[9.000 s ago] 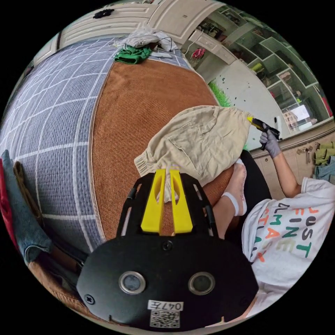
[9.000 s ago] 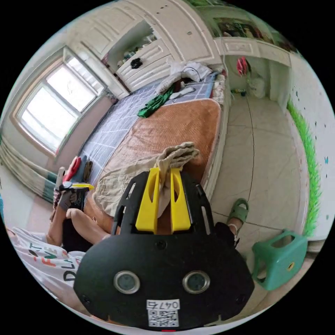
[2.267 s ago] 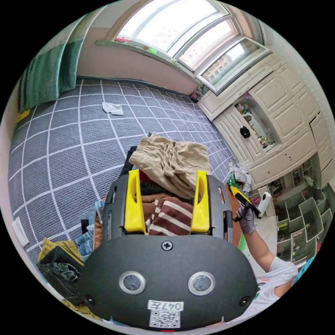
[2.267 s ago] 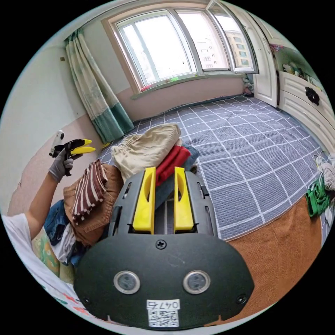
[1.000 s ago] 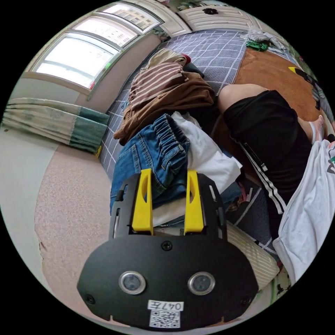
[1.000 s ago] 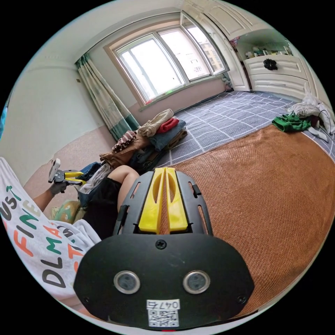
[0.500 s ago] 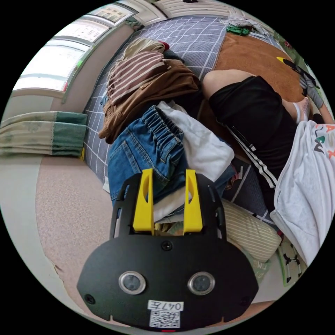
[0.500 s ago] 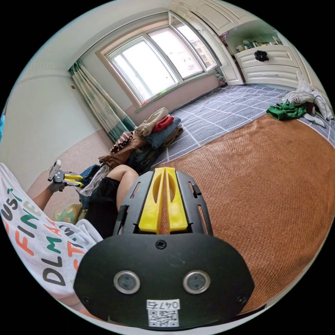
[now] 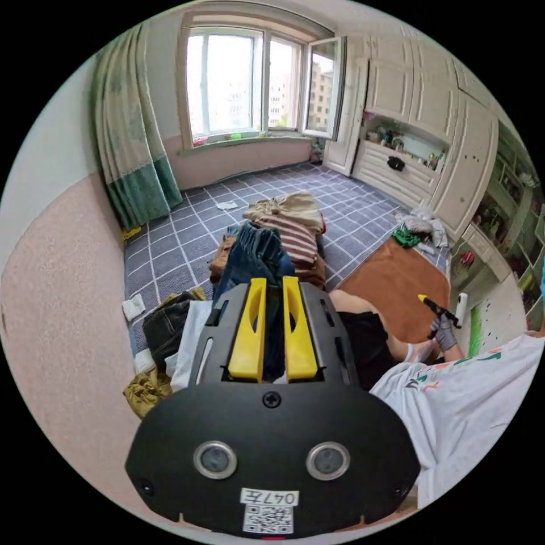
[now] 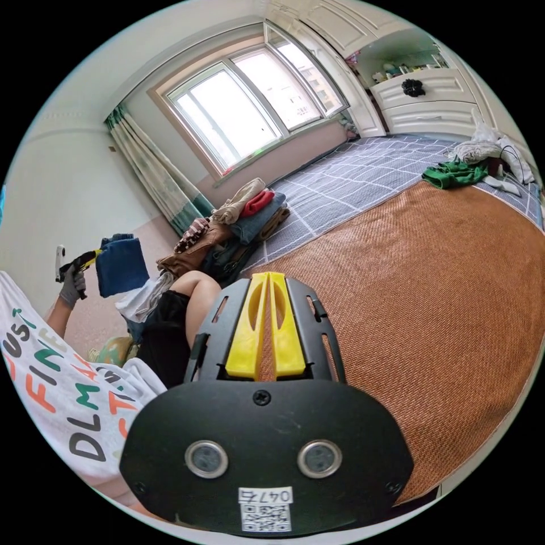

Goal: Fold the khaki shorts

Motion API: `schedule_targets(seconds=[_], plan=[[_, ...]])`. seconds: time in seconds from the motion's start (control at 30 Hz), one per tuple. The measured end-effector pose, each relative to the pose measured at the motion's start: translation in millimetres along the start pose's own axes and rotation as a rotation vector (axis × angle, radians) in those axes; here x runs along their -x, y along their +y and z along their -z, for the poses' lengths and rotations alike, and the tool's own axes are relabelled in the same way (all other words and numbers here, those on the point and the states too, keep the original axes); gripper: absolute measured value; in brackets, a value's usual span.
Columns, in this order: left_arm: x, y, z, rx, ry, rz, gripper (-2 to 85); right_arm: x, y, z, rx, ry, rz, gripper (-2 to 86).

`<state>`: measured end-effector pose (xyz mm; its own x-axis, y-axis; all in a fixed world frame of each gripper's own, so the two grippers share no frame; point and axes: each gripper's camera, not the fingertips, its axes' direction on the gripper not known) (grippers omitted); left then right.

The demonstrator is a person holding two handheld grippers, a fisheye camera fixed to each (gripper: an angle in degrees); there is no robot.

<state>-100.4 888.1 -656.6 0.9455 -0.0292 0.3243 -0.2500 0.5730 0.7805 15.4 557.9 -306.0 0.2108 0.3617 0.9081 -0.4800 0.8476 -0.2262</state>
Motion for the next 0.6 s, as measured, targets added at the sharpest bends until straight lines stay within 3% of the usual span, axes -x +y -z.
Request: schedule_targets(seconds=[0.13, 0.3, 0.47, 0.6], plan=[[-44, -20, -30, -0.047, 0.17, -0.072, 4.9, 4, 12, 1, 0.005, 0.012, -0.026, -1.2], [-131, -66, -141, -0.034, 0.423, -0.258, 4.7, 16, 24, 18, -0.024, 0.05, -0.034, -1.1], [-274, -72, -255, -0.03, 0.435, -0.559, 4.9, 20, 46, 46, -0.056, 0.131, -0.083, -1.2], [-406, -12, -379, 0.188, 0.575, -0.673, 5.2, 19, 65, 59, -0.073, 0.189, -0.152, -1.2]])
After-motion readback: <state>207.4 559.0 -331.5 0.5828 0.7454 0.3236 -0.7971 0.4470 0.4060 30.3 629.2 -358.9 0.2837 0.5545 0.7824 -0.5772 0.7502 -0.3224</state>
